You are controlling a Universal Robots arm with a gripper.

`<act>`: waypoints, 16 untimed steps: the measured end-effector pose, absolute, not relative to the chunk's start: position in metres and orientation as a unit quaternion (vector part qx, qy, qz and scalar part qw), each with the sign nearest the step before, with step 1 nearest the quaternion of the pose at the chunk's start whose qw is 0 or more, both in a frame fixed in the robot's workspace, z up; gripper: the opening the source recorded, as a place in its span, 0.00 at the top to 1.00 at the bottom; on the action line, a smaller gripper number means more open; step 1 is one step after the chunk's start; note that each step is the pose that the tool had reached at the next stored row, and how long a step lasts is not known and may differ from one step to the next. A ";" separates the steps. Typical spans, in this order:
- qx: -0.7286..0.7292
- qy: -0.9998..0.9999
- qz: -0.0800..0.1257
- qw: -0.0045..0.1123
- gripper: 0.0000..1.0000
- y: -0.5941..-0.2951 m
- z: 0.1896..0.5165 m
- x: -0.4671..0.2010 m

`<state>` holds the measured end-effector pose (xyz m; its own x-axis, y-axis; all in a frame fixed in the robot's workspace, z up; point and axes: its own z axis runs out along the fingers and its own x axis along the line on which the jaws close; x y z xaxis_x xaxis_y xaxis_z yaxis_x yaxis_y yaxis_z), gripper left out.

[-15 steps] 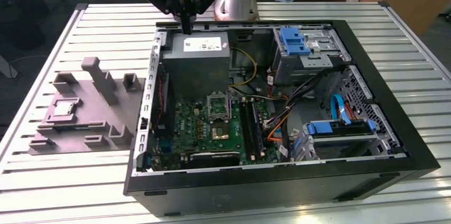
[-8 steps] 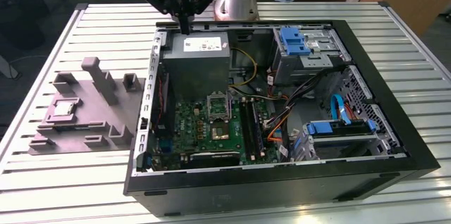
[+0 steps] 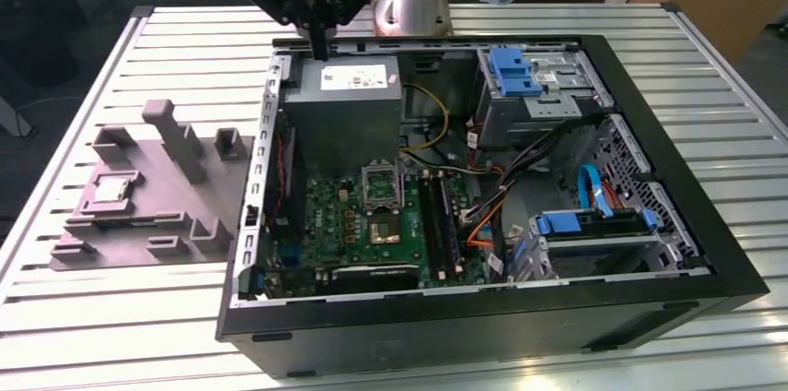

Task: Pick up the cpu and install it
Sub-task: 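Reach for the cpu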

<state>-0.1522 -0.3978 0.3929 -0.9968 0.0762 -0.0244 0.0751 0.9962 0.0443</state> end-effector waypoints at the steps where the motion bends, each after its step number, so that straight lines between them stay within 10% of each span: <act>1: 0.038 0.999 0.022 0.013 0.89 -0.398 0.393 -0.153; 16: 0.038 0.999 0.022 0.013 0.89 -0.398 0.393 -0.166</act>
<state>-0.1661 -0.3978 0.3927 -0.9968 0.0762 -0.0244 0.0751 0.9962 0.0444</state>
